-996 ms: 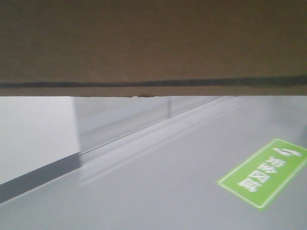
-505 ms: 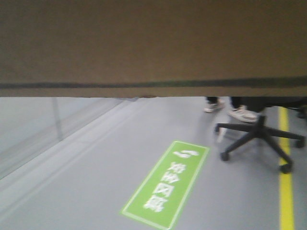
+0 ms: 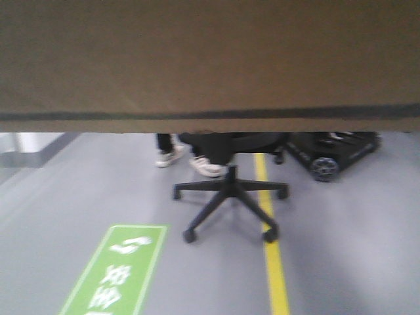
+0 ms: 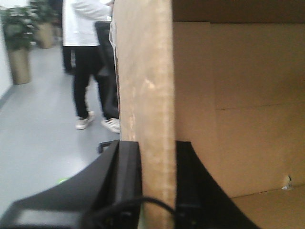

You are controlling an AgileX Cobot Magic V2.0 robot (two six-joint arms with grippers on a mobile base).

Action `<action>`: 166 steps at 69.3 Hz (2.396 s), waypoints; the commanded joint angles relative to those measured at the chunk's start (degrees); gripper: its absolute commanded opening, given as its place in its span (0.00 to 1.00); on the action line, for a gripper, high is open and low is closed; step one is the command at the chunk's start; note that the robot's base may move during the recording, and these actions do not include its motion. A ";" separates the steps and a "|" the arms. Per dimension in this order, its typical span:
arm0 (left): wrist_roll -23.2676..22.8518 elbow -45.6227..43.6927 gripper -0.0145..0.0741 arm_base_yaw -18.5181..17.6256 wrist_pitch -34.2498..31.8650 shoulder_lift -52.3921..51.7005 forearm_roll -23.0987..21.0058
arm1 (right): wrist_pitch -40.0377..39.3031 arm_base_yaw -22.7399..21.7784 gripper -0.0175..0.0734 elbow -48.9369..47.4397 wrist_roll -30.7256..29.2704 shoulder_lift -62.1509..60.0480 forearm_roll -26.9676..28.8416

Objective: Grab box from left shelf to table start
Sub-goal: 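Carry the box with both grippers up to the white table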

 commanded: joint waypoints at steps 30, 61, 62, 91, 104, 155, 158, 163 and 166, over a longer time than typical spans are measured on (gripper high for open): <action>0.89 -1.94 0.06 -0.97 -9.78 0.89 -2.41 | -10.02 -0.13 0.26 -1.46 -0.09 1.55 -2.49; 0.89 -1.94 0.06 -0.97 -9.78 0.89 -2.41 | -10.02 -0.13 0.26 -1.46 -0.09 1.55 -2.49; 0.89 -1.94 0.06 -0.97 -9.78 0.89 -2.41 | -10.02 -0.13 0.26 -1.46 -0.09 1.55 -2.49; 0.89 -1.94 0.06 -0.97 -9.78 0.89 -2.41 | -10.02 -0.13 0.26 -1.46 -0.09 1.55 -2.49; 0.89 -1.94 0.06 -0.97 -9.78 0.89 -2.41 | -10.02 -0.13 0.26 -1.46 -0.09 1.55 -2.49; 0.89 -0.61 0.06 -0.97 -9.78 0.89 -2.41 | -10.01 0.48 0.26 -1.46 -0.09 1.55 -2.49; 0.89 -0.03 0.06 -0.97 -9.78 0.89 -2.41 | -10.01 0.48 0.26 -1.46 -0.09 1.55 -2.49; 0.89 1.19 0.06 -0.97 -9.78 0.89 -2.41 | -10.01 0.48 0.26 -1.46 -0.09 1.55 -2.49; 0.89 2.23 0.06 -0.97 -9.78 0.89 -2.41 | -10.01 0.48 0.26 -1.46 -0.09 1.55 -2.49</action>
